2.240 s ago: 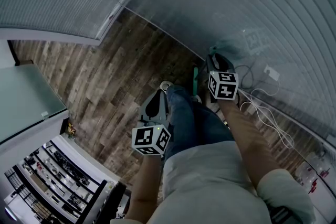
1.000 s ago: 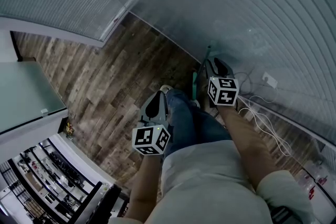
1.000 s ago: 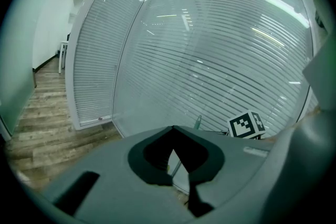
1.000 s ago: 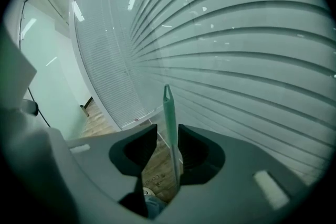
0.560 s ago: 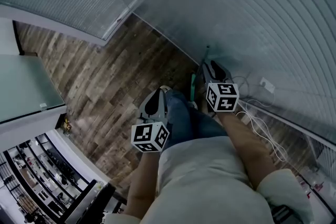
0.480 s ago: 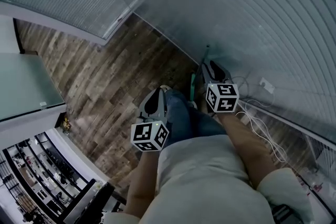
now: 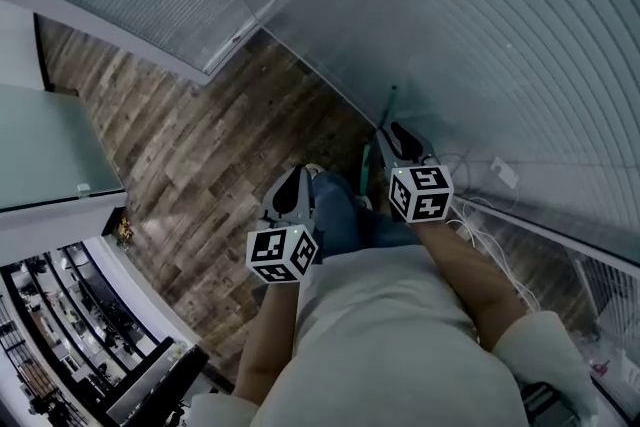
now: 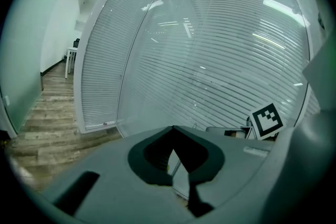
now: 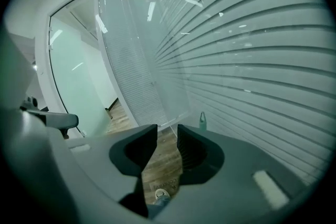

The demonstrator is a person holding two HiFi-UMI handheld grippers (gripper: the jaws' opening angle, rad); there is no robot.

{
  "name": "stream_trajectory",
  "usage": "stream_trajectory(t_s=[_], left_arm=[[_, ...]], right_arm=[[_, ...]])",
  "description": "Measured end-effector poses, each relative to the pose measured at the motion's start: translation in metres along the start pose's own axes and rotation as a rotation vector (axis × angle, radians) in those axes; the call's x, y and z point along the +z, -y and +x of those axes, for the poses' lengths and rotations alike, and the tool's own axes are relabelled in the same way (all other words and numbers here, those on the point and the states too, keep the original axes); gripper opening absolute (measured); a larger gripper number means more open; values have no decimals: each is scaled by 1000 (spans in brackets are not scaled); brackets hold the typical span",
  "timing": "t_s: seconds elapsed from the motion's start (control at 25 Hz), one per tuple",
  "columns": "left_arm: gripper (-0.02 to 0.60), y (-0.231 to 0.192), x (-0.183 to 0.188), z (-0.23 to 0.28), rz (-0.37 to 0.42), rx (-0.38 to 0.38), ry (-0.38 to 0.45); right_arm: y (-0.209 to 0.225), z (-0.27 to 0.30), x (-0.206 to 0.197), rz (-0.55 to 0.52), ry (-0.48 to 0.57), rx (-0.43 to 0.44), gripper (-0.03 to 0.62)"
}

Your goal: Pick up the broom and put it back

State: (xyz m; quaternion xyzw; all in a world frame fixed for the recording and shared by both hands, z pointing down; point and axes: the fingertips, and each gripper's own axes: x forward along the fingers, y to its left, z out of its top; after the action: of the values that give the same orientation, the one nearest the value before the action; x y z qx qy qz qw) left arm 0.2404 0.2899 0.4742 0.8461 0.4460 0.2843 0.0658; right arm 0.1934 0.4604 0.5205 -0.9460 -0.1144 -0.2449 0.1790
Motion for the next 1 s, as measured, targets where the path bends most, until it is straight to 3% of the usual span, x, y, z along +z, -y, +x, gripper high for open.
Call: stream_trajectory(t_s=[0.68, 1.0], left_arm=[[6, 10, 11, -26, 37, -7, 14], [6, 17, 15, -27, 52, -19, 19]], right_arm=[[-84, -49, 32, -171, 49, 251, 97], [-118, -61, 37, -248, 63, 375, 39]])
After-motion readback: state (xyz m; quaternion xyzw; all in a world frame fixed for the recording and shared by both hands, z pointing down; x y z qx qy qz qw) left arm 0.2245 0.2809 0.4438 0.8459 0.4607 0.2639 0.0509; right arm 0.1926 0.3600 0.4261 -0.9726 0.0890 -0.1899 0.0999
